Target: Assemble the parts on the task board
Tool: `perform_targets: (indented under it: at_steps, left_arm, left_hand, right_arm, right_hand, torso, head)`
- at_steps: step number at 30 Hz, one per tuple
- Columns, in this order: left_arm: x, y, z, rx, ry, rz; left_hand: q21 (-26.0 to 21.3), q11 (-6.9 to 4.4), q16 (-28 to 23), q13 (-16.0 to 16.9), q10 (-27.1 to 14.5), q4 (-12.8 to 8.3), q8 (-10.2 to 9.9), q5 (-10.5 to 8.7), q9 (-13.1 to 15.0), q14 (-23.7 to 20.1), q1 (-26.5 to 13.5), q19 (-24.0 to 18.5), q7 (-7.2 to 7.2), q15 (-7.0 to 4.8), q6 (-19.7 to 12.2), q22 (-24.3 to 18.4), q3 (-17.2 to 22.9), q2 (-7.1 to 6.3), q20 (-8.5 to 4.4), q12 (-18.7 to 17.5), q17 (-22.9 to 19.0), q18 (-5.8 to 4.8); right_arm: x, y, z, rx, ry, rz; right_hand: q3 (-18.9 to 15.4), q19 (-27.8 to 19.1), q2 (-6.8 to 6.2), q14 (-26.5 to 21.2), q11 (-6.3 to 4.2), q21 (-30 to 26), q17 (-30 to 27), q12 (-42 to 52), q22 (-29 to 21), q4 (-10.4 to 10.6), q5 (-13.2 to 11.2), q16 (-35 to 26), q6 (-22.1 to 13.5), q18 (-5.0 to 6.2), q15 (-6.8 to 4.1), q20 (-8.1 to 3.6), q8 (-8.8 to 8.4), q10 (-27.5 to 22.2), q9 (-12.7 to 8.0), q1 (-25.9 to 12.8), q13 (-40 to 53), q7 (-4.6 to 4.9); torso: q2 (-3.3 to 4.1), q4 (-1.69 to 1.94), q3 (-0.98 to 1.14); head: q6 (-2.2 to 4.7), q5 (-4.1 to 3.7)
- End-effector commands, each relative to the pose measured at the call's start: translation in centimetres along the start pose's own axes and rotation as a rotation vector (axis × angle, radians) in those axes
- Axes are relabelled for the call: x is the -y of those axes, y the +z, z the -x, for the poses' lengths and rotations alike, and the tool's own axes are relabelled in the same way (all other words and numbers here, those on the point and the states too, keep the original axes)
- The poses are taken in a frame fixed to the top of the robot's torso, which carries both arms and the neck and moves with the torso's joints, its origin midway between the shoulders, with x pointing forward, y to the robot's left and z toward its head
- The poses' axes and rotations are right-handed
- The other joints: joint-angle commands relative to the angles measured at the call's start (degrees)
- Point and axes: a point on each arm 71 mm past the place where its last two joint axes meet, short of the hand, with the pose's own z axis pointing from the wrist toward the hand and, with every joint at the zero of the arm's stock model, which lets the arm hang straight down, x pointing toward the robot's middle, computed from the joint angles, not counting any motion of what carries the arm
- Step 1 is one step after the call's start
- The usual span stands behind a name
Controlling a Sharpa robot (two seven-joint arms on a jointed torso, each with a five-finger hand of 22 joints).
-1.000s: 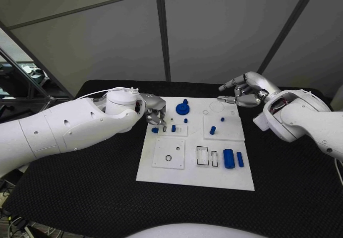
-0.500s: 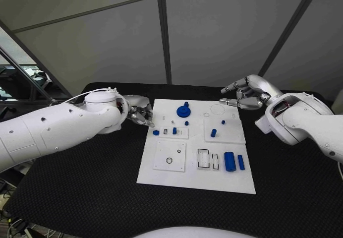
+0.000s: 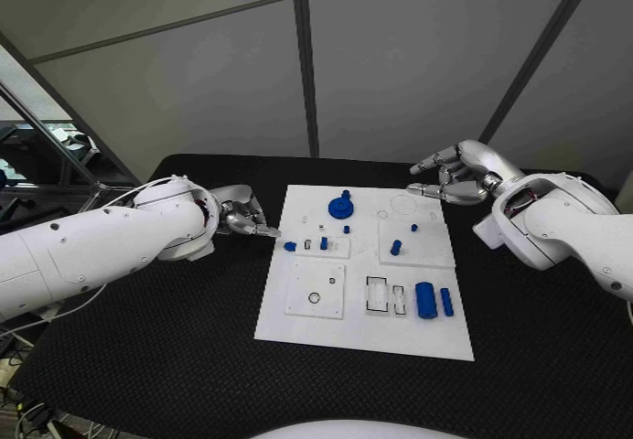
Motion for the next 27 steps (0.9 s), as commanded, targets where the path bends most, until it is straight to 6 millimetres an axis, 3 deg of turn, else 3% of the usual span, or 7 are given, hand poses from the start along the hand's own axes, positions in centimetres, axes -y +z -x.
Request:
perform_targets:
  at_steps: [1, 5, 16, 21, 27]
  left_arm:
    - [-0.5, 0.2, -0.4, -0.04, -0.037, 0.112]
    - [-0.3, 0.4, -0.8, -0.057, -0.033, 0.132]
    - [0.7, 1.1, -1.3, -0.079, 0.007, 0.17]
    - [1.2, 1.3, -1.7, -0.112, 0.027, 0.171]
    - [2.1, 1.5, -2.1, -0.135, 0.04, 0.159]
  left_hand:
    - [0.89, 0.01, 1.22, 0.48, 0.81, 0.21, 1.2, -0.14, 1.29, 3.4, -0.57, 0.84, -0.29, -0.51, -0.07, 0.99, -3.35, 0.05, -0.18, 1.35, 4.39, -0.82]
    - [1.4, -0.21, 2.0, 1.01, 1.37, 0.34, 2.85, -0.1, 3.2, 3.54, -0.56, 1.33, -0.47, -0.66, -0.76, 1.71, -8.88, 1.3, -0.43, 3.0, 5.18, -0.96]
    - [3.42, -0.85, 4.18, 2.78, 3.05, 0.39, 6.65, 0.02, 6.53, 4.08, -0.89, 2.73, -1.2, -1.15, -0.76, 4.16, -14.66, 3.03, -0.91, 7.54, 7.32, -1.46]
    - [3.38, -0.89, 4.42, 2.82, 2.97, 0.45, 7.63, -0.02, 7.39, 4.1, -1.49, 2.63, -1.27, -1.23, -1.25, 4.25, -16.57, 2.89, -1.0, 7.76, 7.56, -1.46]
    - [3.34, -0.88, 4.44, 2.79, 2.85, 0.5, 8.01, 0.0, 7.72, 4.08, -1.99, 2.56, -1.25, -1.22, -1.6, 4.29, -17.45, 2.4, -1.02, 7.74, 7.59, -1.46]
  right_arm:
    - [-0.1, 0.1, 0.1, 0.002, -0.002, 0.006]
    - [-0.1, 0.1, 0.0, 0.002, -0.002, 0.005]
    - [-0.2, 0.1, 0.0, -0.001, -0.002, 0.004]
    - [-0.2, 0.2, -0.1, -0.002, -0.001, 0.004]
    - [-0.2, 0.2, -0.1, -0.003, -0.001, 0.004]
  right_hand:
    - [0.13, 3.58, 0.23, 2.4, -0.16, -0.09, -0.03, 0.14, 11.22, 0.09, -0.36, -0.2, 0.3, 0.22, -0.38, -0.24, -0.36, -0.1, -0.1, -0.43, -0.05, 0.07]
    - [0.13, 3.58, 0.23, 2.4, -0.16, -0.09, -0.03, 0.14, 11.22, 0.09, -0.36, -0.2, 0.3, 0.22, -0.38, -0.24, -0.36, -0.1, -0.1, -0.43, -0.05, 0.07]
    - [0.12, 3.57, 0.22, 2.4, -0.16, -0.11, -0.03, 0.19, 11.2, 0.09, -0.36, -0.2, 0.31, 0.23, -0.38, -0.24, -0.36, -0.08, -0.1, -0.46, -0.01, 0.07]
    - [0.12, 3.57, 0.22, 2.4, -0.16, -0.11, -0.03, 0.19, 11.2, 0.09, -0.36, -0.2, 0.31, 0.23, -0.38, -0.24, -0.36, -0.08, -0.1, -0.46, -0.01, 0.07]
    - [0.12, 3.57, 0.22, 2.4, -0.16, -0.11, -0.03, 0.19, 11.2, 0.09, -0.36, -0.2, 0.31, 0.23, -0.38, -0.24, -0.36, -0.08, -0.1, -0.46, -0.01, 0.07]
  torso:
    - [0.1, -0.16, 0.0]
    - [0.15, -0.2, 0.04]
    - [0.12, -0.05, 0.08]
    - [0.13, -0.15, 0.05]
    - [0.1, -0.02, 0.03]
  head:
    - [0.05, 0.04]
    - [0.01, -0.06]
    - [-0.32, -0.2]
    - [-0.39, -0.2]
    - [-0.45, -0.35]
